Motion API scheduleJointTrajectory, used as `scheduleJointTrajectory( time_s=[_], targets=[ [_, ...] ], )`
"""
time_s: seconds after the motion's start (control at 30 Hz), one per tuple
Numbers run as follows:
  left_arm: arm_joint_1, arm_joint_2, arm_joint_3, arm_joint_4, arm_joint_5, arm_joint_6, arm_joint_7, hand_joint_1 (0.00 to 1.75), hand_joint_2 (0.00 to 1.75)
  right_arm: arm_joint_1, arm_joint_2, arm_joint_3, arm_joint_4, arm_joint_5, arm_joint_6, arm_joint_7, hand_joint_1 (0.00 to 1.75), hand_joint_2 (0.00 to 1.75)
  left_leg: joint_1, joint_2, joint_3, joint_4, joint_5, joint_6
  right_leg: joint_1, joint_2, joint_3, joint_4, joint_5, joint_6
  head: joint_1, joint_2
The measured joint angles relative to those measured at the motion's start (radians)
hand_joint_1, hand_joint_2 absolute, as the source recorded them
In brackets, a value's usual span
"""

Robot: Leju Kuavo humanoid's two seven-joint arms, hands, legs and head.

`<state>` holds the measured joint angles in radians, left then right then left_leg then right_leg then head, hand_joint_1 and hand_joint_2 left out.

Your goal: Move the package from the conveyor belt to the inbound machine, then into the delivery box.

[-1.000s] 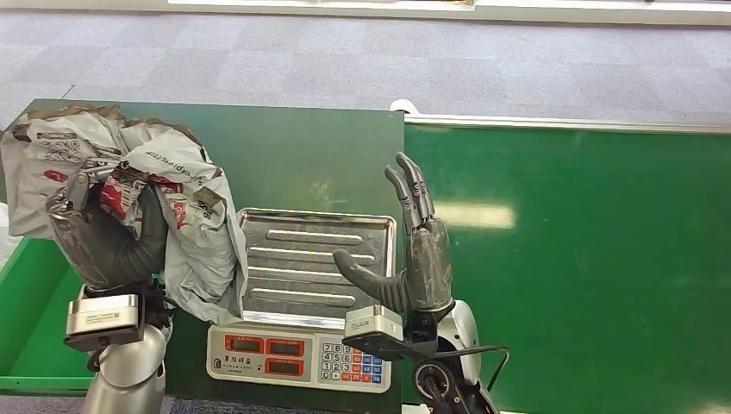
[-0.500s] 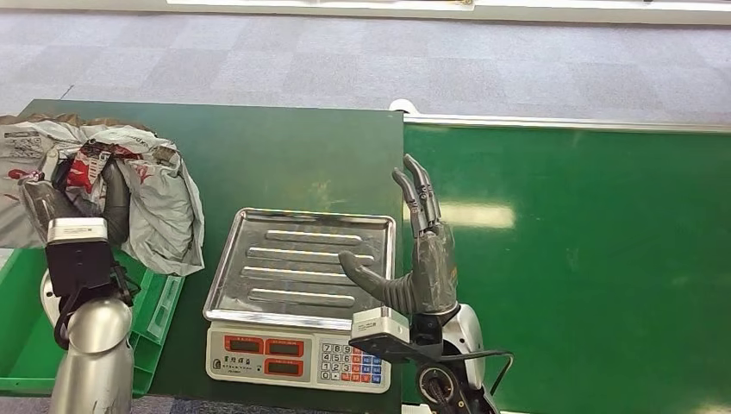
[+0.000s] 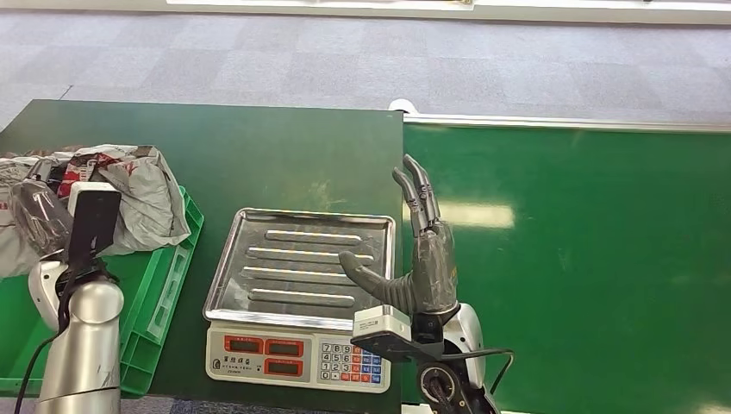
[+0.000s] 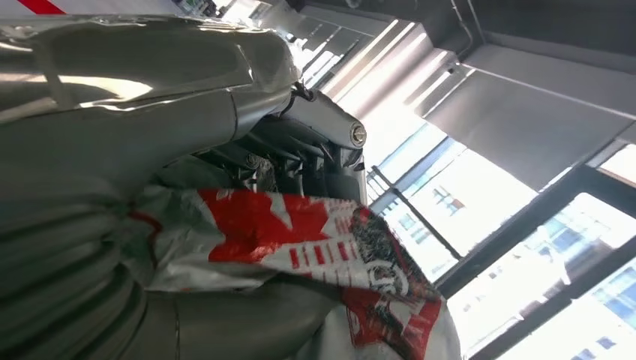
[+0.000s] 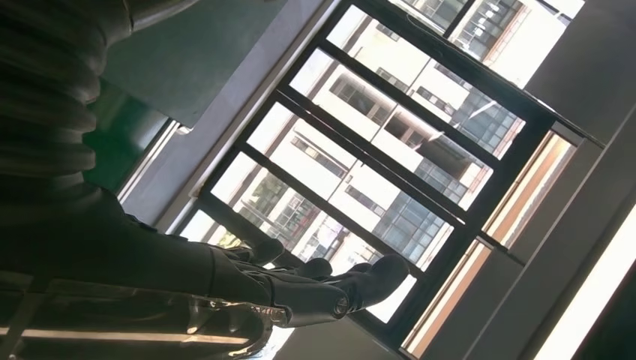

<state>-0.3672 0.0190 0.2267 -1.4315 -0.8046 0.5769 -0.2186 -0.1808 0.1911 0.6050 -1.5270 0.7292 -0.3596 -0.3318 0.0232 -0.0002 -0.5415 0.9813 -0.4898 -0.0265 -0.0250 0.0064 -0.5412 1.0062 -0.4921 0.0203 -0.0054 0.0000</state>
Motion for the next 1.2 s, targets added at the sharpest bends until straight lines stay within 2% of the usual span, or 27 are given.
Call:
scheduleJointTrajectory(
  time_s=[0.1, 0.13, 0.2, 0.47, 0.57, 0.67, 0.83, 0.97, 1.2],
  targets=[
    [-0.023, 0.012, 0.02, 0.059, -0.051, 0.0, 0.038, 0.16, 1.75, 0.0, 0.0, 0.001, 0.001, -0.004, 0.0, 0.002, 0.0, 1.75, 0.0, 0.0, 0.0, 0.0, 0.0, 0.0, 0.0, 0.0, 0.0, 0.0, 0.0, 0.0, 0.0, 0.0],
    [-0.03, 0.017, 0.027, 0.077, -0.065, 0.0, 0.051, 0.07, 1.75, 0.0, 0.0, 0.001, 0.001, -0.005, 0.0, 0.002, 0.0, 1.75, 0.0, 0.0, 0.0, 0.0, 0.0, 0.0, 0.0, 0.0, 0.0, 0.0, 0.0, 0.0, 0.0, 0.0],
    [-0.043, 0.025, 0.042, 0.112, -0.079, 0.004, 0.072, 0.0, 1.75, -0.001, 0.0, 0.004, 0.005, -0.007, 0.0, 0.002, 0.0, 1.75, 0.0, 0.0, 0.0, 0.0, 0.0, 0.0, 0.0, 0.0, 0.0, 0.0, 0.0, 0.0, 0.0, 0.0],
    [-0.064, 0.044, 0.085, 0.193, -0.044, 0.016, 0.086, 0.0, 1.75, -0.006, 0.001, 0.008, 0.025, -0.013, 0.0, 0.002, 0.0, 1.75, 0.0, 0.0, 0.0, 0.0, 0.0, 0.0, 0.0, 0.0, 0.0, 0.0, 0.0, 0.0, 0.0, 0.0],
    [-0.065, 0.044, 0.09, 0.199, 0.058, -0.019, 0.042, 0.0, 1.75, -0.007, 0.002, 0.011, 0.031, -0.013, 0.0, 0.002, 0.0, 1.75, 0.0, 0.0, 0.0, 0.0, 0.0, 0.0, 0.0, 0.0, 0.0, 0.0, 0.0, 0.0, 0.0, 0.0],
    [-0.061, 0.043, 0.091, 0.19, 0.221, -0.084, -0.051, 0.0, 1.75, -0.008, 0.002, 0.013, 0.037, -0.014, 0.0, 0.002, 0.0, 1.75, 0.0, 0.0, 0.0, 0.0, 0.0, 0.0, 0.0, 0.0, 0.0, 0.0, 0.0, 0.0, 0.0, 0.0],
    [-0.018, 0.032, 0.089, 0.087, 0.439, -0.102, -0.229, 0.0, 1.75, -0.014, 0.0, 0.012, 0.046, -0.021, 0.0, 0.002, 0.0, 1.75, 0.0, 0.001, 0.0, 0.0, 0.0, 0.0, 0.0, 0.001, -0.001, 0.0, 0.0, 0.0, 0.0, 0.0],
    [0.064, 0.0, 0.059, -0.072, 0.525, -0.075, -0.343, 0.0, 1.75, -0.018, -0.004, 0.006, 0.053, -0.024, -0.002, 0.003, 0.0, 1.75, 0.0, 0.0, -0.001, 0.0, 0.0, 0.0, 0.0, 0.001, -0.001, 0.0, 0.0, 0.0, 0.0, 0.0],
    [0.185, -0.034, -0.038, -0.245, 0.568, -0.024, -0.388, 0.0, 1.75, -0.007, -0.021, -0.046, 0.056, 0.008, 0.0, 0.022, 0.0, 1.75, 0.0, 0.0, -0.001, 0.0, -0.001, 0.0, 0.0, 0.001, -0.001, -0.001, 0.0, 0.0, 0.0, 0.0]
  ],
)
